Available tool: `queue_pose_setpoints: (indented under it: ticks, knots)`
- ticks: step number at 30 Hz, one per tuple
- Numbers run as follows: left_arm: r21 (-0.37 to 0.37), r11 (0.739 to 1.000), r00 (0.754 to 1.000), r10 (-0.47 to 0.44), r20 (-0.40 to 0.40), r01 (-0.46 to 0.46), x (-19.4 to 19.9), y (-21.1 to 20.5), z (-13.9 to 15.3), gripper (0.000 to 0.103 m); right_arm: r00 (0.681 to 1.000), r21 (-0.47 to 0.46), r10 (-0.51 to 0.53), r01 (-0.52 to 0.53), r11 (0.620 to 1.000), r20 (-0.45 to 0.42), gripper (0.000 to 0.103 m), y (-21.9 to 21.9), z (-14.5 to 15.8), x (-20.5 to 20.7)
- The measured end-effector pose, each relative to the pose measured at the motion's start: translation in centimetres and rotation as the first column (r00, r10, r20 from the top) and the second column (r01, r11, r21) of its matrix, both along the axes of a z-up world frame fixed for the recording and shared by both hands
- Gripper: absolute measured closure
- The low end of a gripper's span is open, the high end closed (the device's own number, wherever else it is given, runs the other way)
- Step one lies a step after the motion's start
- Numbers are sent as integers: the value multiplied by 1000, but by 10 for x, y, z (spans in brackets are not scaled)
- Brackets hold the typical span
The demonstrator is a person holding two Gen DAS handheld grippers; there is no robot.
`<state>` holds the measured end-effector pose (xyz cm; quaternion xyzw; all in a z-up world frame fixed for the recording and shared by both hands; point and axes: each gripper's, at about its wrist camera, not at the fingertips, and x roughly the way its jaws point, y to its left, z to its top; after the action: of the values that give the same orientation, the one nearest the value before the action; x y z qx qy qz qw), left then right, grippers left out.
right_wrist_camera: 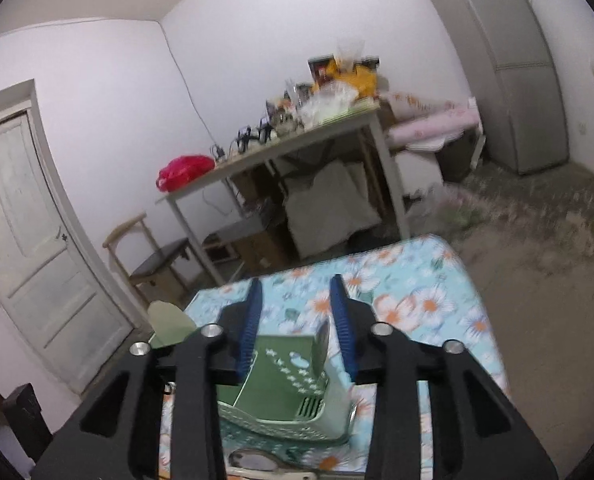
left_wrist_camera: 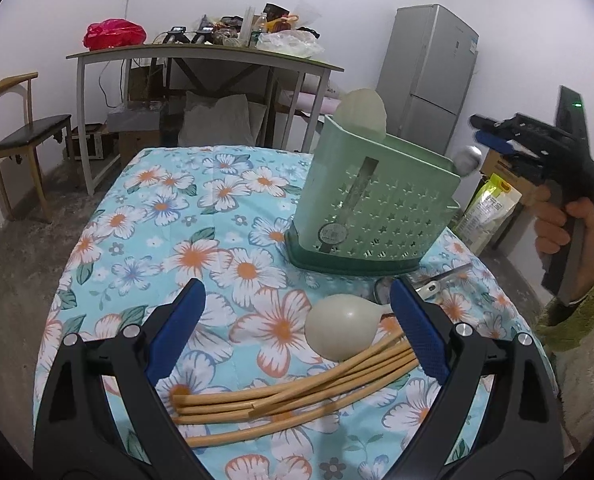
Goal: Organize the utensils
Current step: 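Withdraw the left tool and move the right tool toward the white soup spoon, then grasp the white ceramic soup spoon with the right tool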
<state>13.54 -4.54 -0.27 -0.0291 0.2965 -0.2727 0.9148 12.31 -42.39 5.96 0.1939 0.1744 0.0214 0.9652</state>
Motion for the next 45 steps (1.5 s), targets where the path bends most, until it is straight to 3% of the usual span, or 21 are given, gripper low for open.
queue_pose_setpoints:
  ticks: [5, 10, 15, 21, 26, 30, 33, 36, 42, 45]
  knots:
    - [12, 999, 999, 49, -11, -49, 5, 6, 1, 13, 998, -86, -20, 25, 996, 67, 66, 9, 23, -26]
    - [70, 989, 991, 135, -24, -133, 13, 16, -3, 13, 992, -267, 84, -56, 962, 96, 66, 56, 33, -59]
    - [81, 982, 983, 176, -61, -171, 19, 27, -9, 13, 968, -433, 238, -249, 866, -82, 66, 118, -9, -59]
    - [101, 979, 980, 187, -72, -180, 21, 30, -13, 14, 889, -500, 297, -443, 744, -348, 66, 166, -73, -31]
    - [95, 979, 979, 187, -79, -179, 20, 32, -18, 13, 845, -528, 275, -509, 680, -459, 69, 179, -105, -10]
    - [88, 980, 979, 184, -88, -177, 21, 36, -22, 14, 784, -536, 290, -596, 598, -548, 73, 194, -124, -1]
    - [79, 980, 978, 187, -92, -180, 23, 40, -23, 13, 760, -565, 300, -637, 525, -577, 73, 207, -125, 0]
    - [67, 980, 976, 194, -98, -188, 24, 45, -25, 13, 762, -607, 294, -641, 469, -578, 73, 224, -127, -3]
    - [40, 976, 970, 218, -111, -214, 29, 58, -25, 14, 798, -726, 290, -602, 334, -528, 73, 262, -132, -9]
    - [33, 974, 967, 228, -110, -226, 30, 63, -25, 13, 819, -770, 308, -566, 295, -484, 73, 275, -129, -14]
